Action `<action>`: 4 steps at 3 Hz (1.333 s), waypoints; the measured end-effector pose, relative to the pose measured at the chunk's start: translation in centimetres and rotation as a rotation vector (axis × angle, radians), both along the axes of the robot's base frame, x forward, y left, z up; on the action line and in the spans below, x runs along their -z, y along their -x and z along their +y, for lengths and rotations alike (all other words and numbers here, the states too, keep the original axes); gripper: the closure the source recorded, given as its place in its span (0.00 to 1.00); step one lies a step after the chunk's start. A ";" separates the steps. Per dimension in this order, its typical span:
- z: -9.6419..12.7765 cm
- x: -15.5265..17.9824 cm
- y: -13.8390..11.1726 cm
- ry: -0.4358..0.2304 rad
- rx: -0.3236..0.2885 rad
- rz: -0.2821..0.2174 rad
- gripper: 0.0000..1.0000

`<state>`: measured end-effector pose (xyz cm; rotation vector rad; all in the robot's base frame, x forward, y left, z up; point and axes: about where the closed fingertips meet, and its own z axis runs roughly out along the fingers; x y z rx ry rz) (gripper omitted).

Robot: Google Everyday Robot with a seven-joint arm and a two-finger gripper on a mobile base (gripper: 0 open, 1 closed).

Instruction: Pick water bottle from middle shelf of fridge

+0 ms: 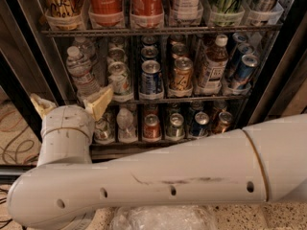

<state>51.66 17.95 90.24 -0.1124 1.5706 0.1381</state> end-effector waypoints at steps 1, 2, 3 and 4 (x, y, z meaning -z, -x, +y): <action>-0.3 0.5 -0.7 0.001 0.020 -0.003 0.16; -0.8 1.3 -1.4 0.016 0.059 -0.007 0.22; -1.3 2.1 -2.2 0.024 0.096 -0.007 0.24; -1.1 2.8 -3.0 0.031 0.104 -0.007 0.25</action>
Offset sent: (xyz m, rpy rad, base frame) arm 0.0212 -0.0154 -0.0208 -0.0335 -0.0145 -0.1142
